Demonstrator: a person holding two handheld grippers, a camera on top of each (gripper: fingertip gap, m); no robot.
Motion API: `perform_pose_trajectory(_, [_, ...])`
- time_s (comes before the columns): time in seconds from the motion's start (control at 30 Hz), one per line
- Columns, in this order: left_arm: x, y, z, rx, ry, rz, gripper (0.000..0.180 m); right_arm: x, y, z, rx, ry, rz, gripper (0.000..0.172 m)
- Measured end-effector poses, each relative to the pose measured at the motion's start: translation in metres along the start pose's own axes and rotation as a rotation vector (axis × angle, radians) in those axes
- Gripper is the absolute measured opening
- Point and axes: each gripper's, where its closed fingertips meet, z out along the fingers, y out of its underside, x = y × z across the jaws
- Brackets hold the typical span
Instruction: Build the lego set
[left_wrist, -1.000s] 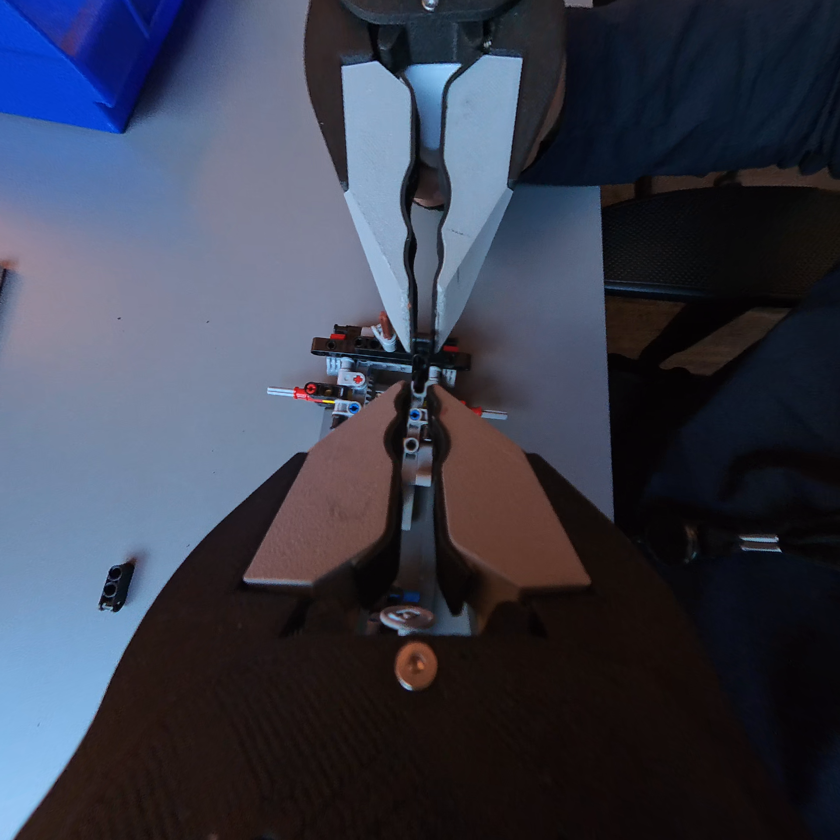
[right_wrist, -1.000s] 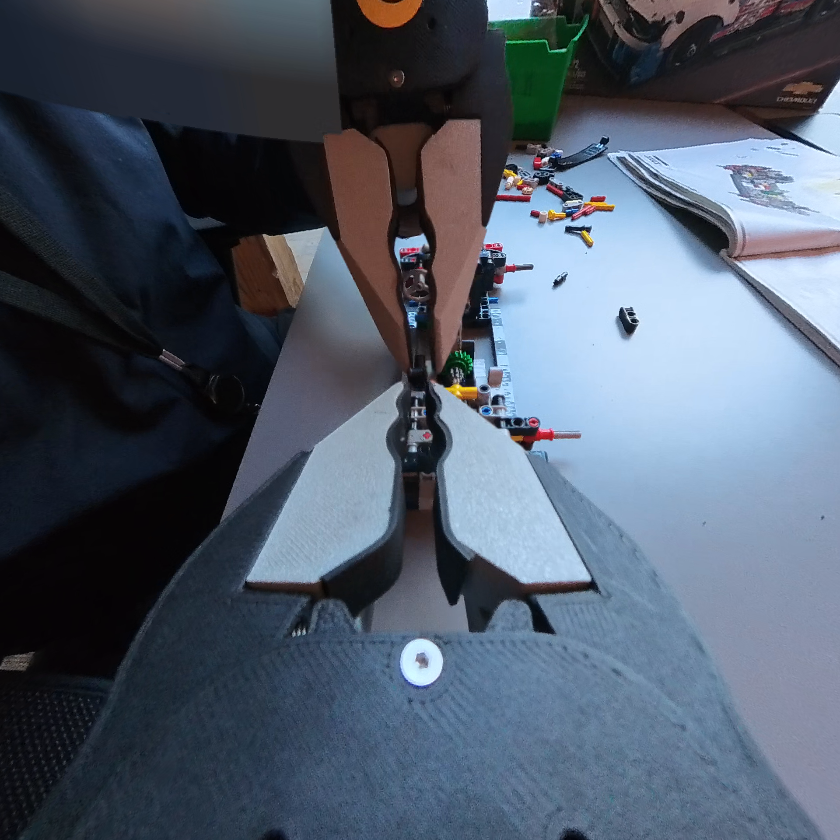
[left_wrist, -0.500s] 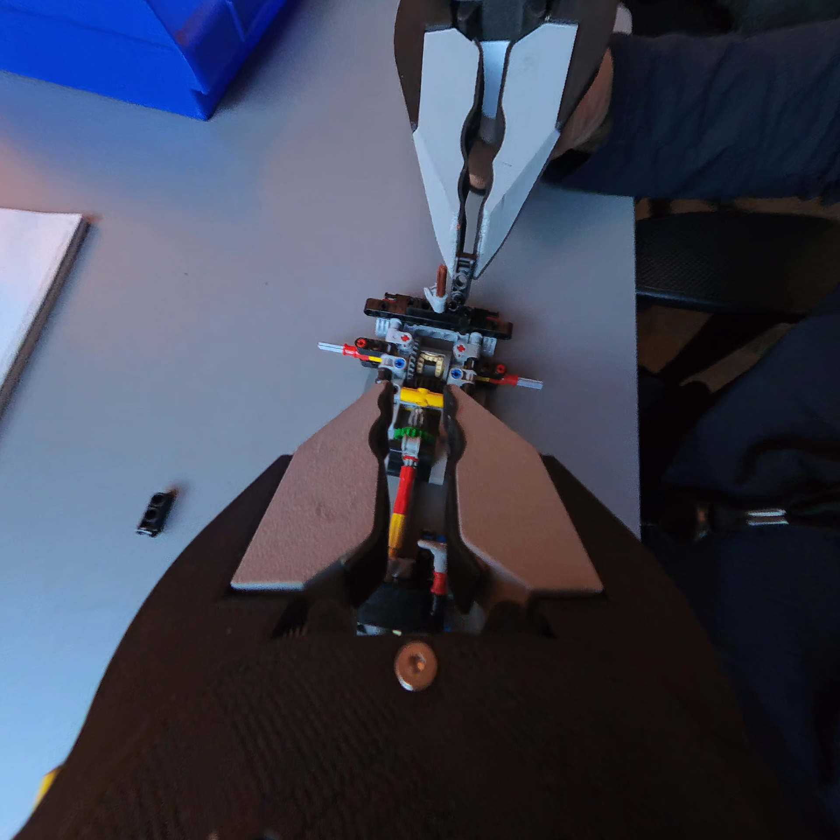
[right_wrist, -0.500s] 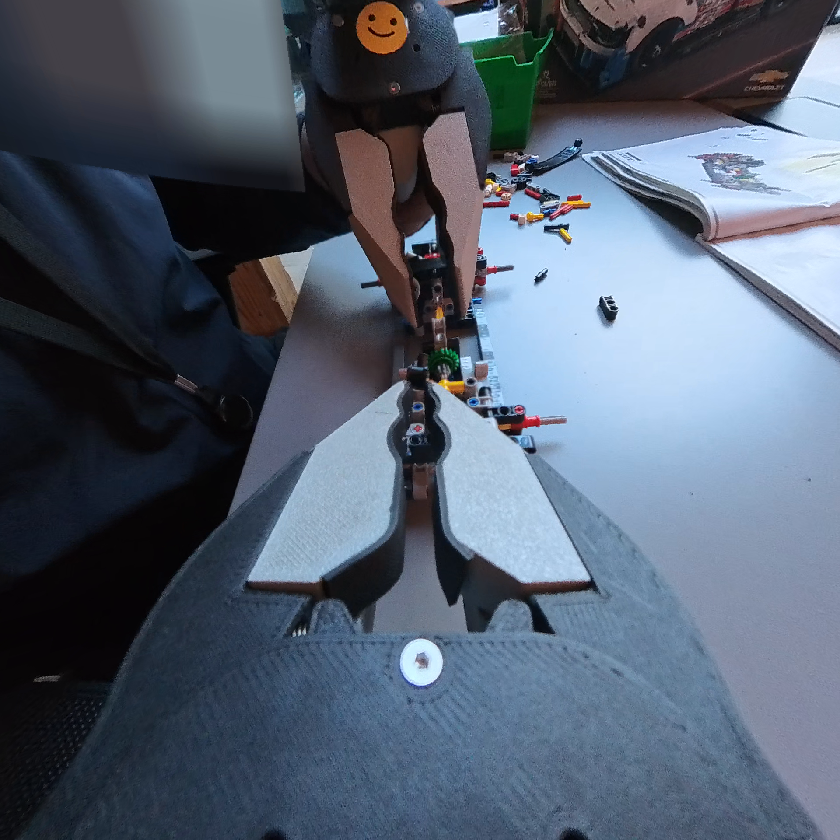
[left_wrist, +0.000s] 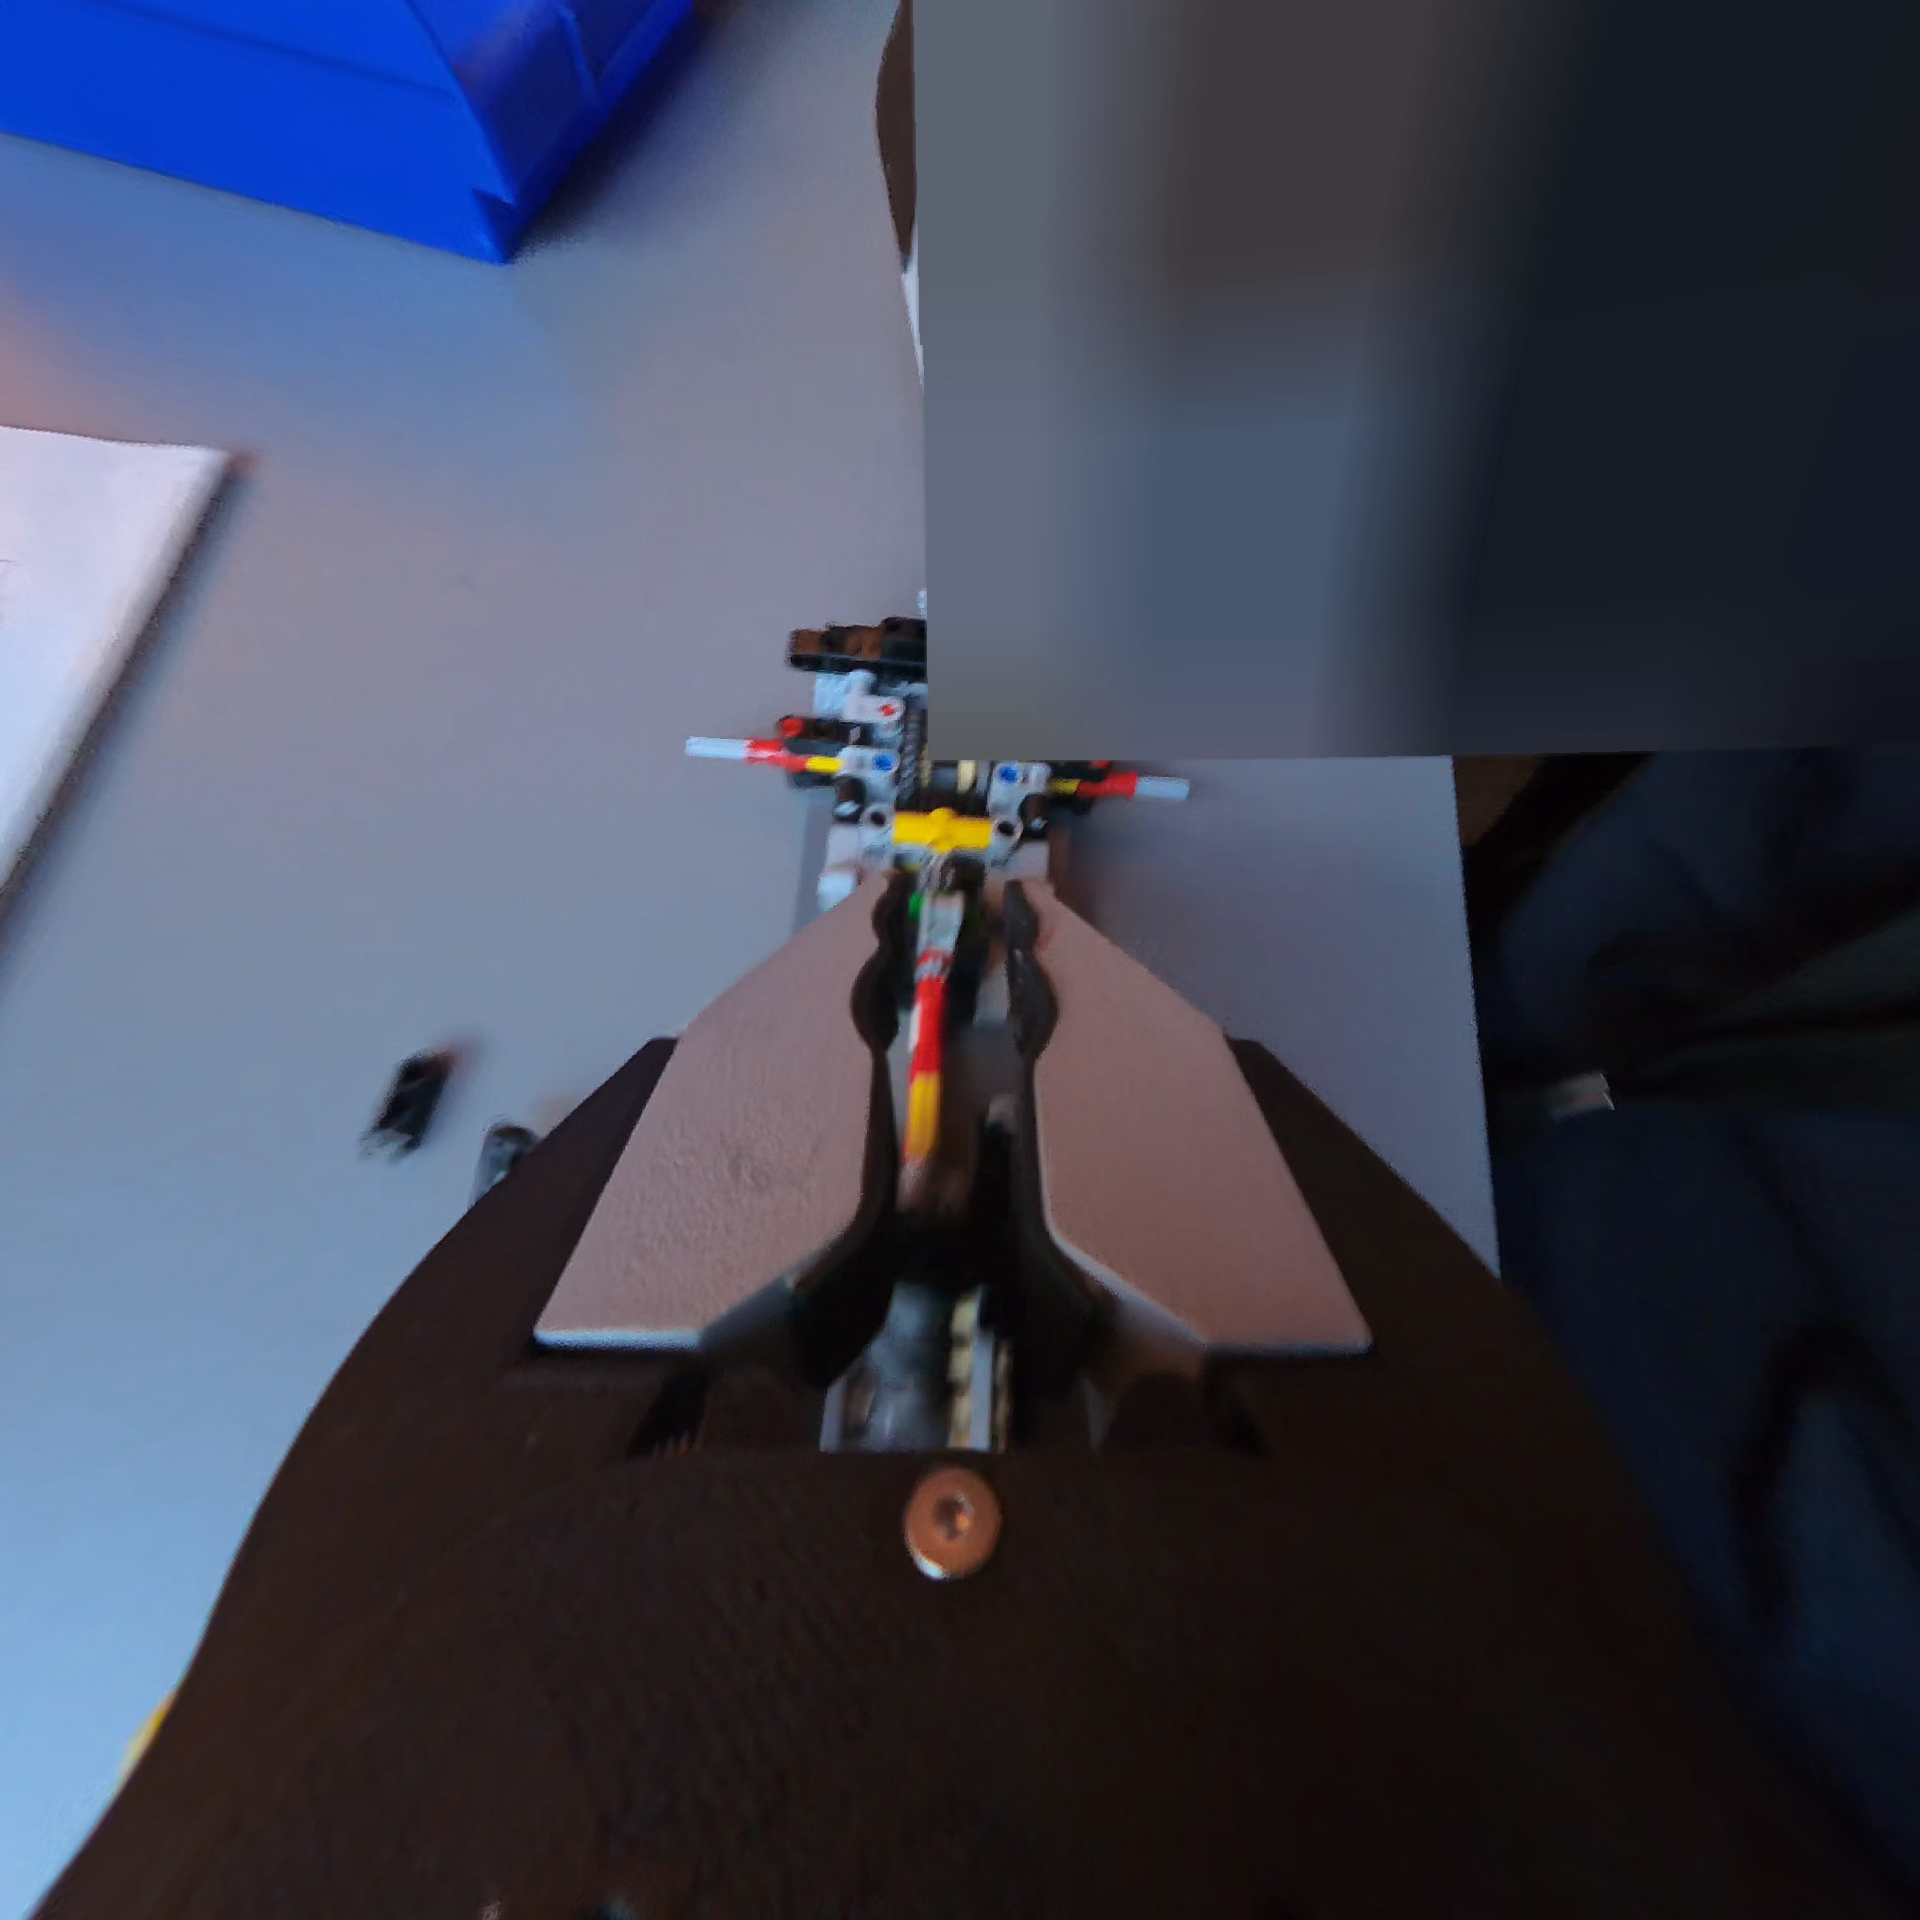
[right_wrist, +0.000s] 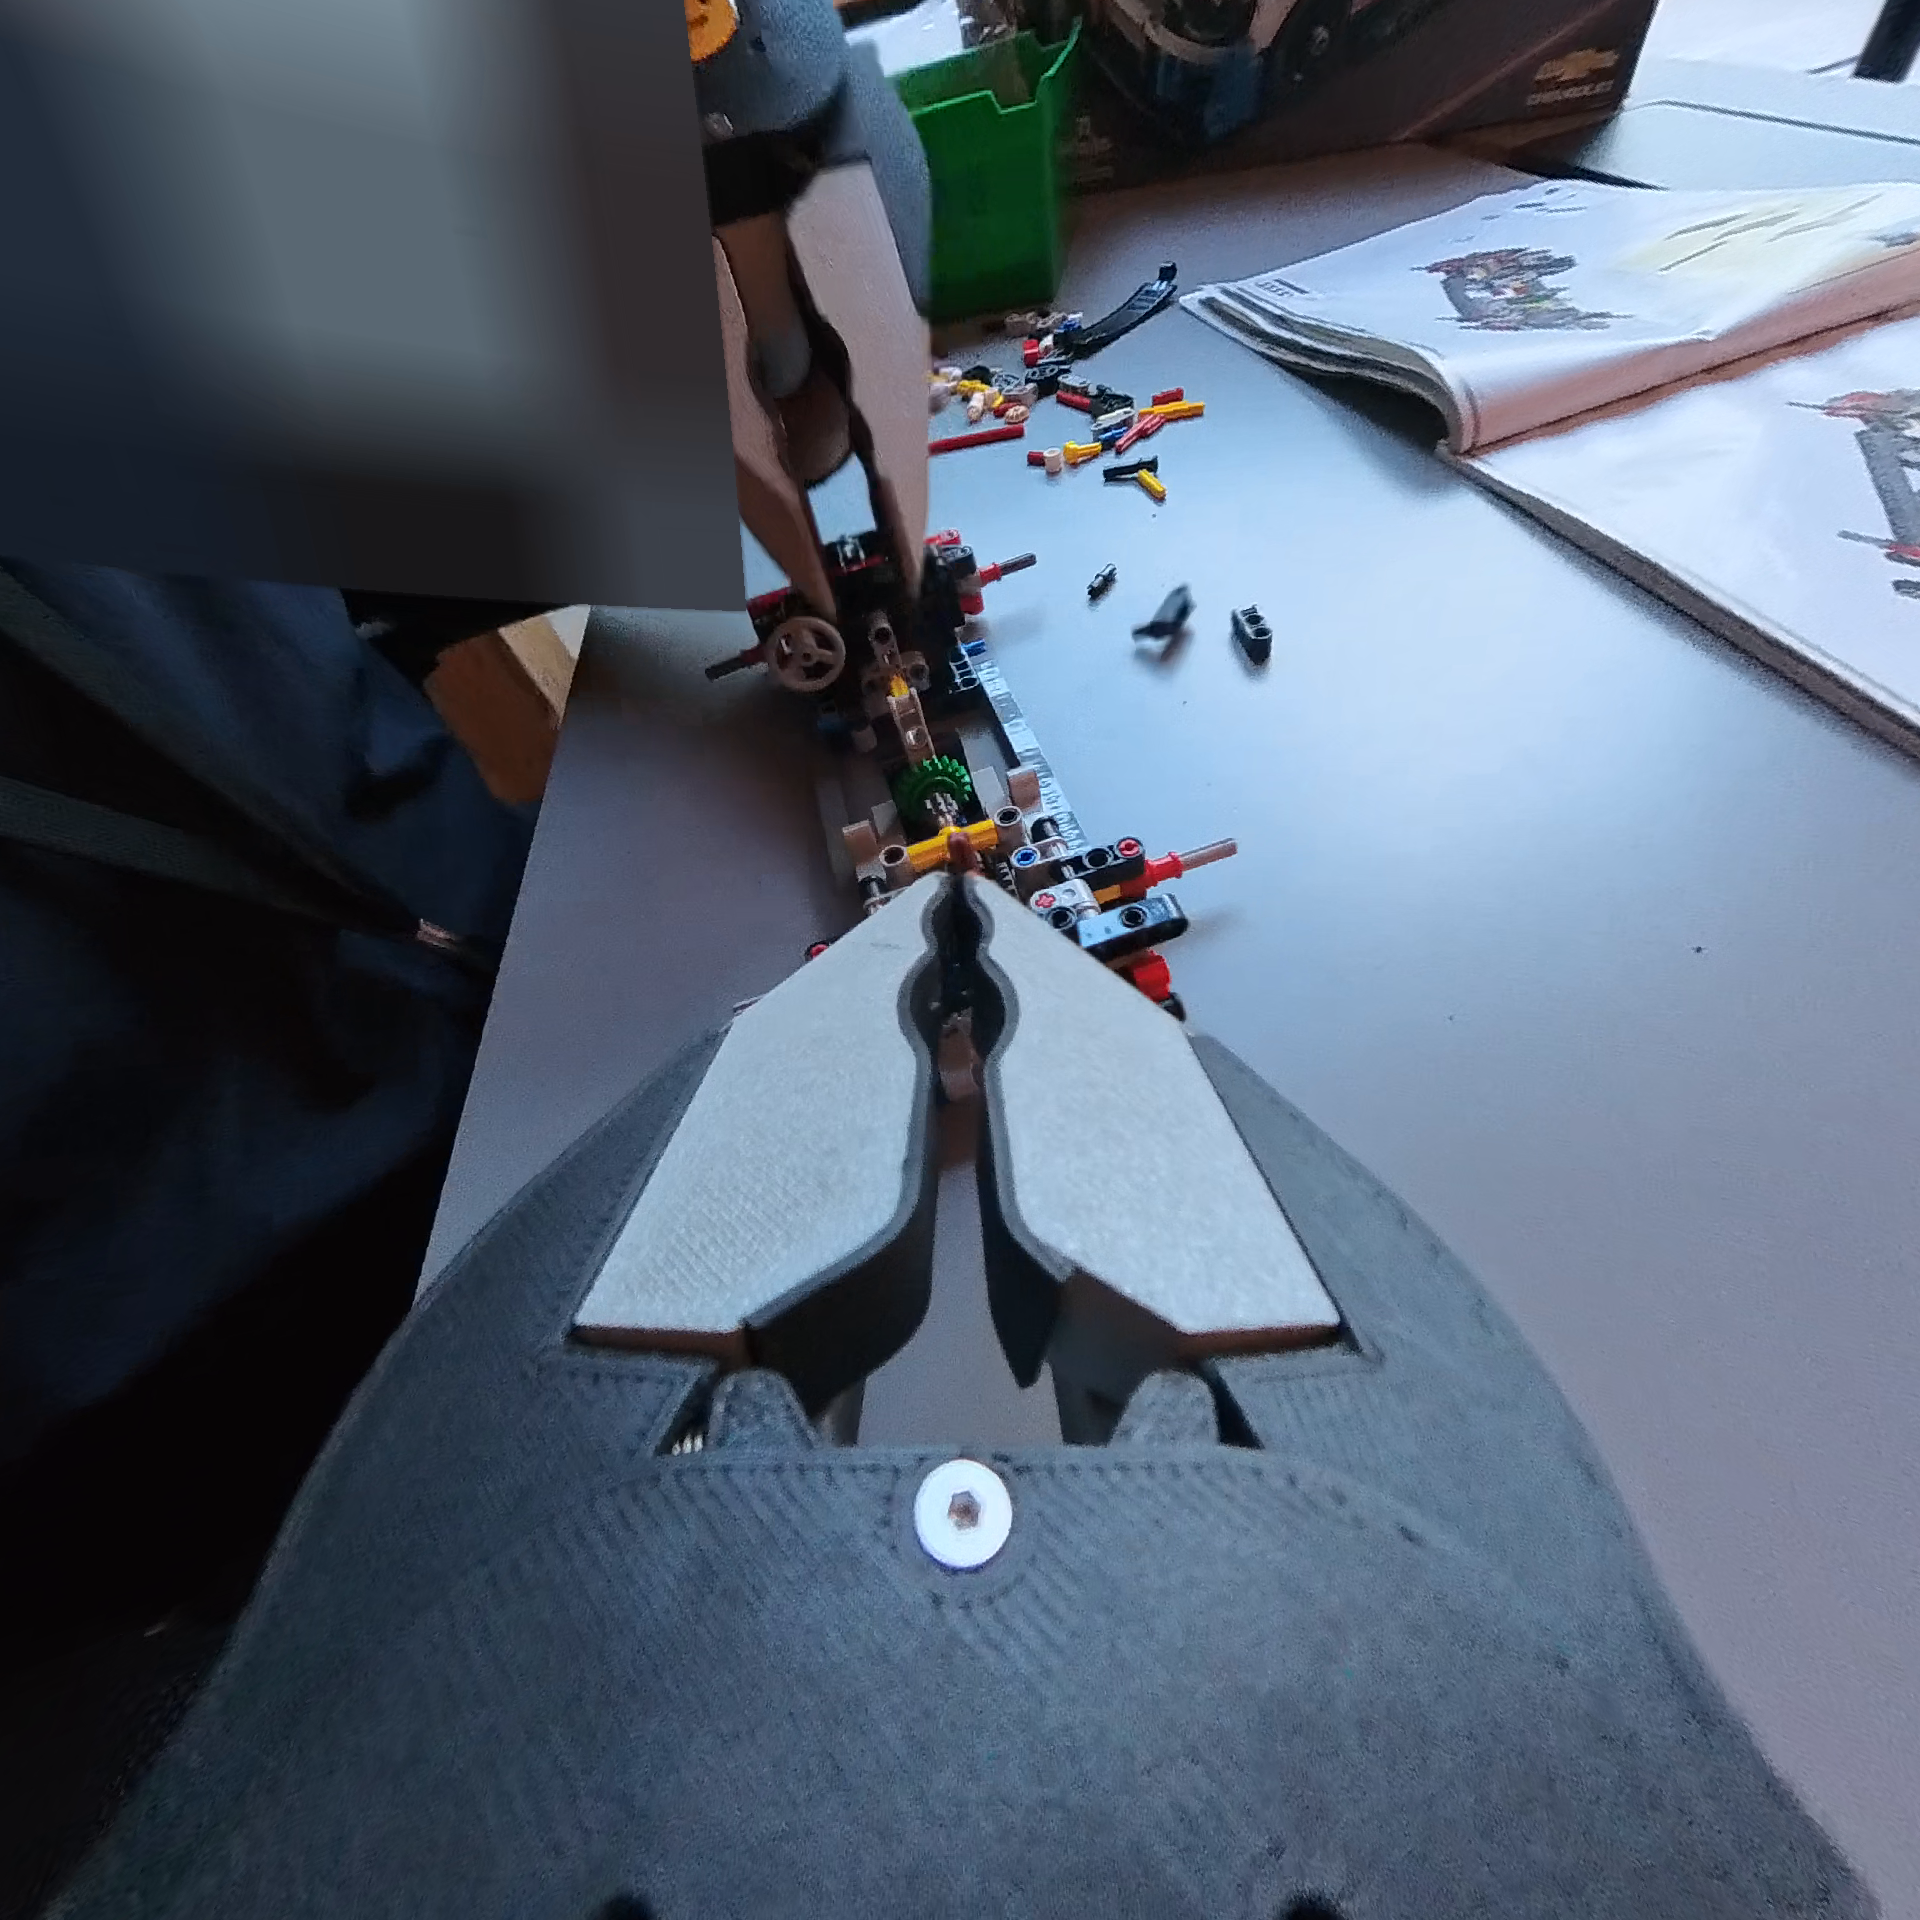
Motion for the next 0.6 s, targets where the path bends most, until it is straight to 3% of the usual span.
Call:
perform_pose_trajectory(0.13, [-0.021, -0.005, -0.057, 0.066, -0.086, -0.036, 0.011, 0.003, -0.004, -0.005, 0.036, 0.002, 0.029, 0.0])
perform_pose_trajectory(0.27, [-0.059, 0.022, -0.086, -0.007, -0.22, -0.143, 0.012, 0.007, -0.006, -0.006, 0.047, 0.01, 0.043, 0.0])
perform_pose_trajectory(0.6, [-0.109, 0.062, -0.033, -0.255, -0.214, -0.201, 0.02, 0.013, -0.009, -0.014, 0.081, 0.058, 0.041, 0.0])
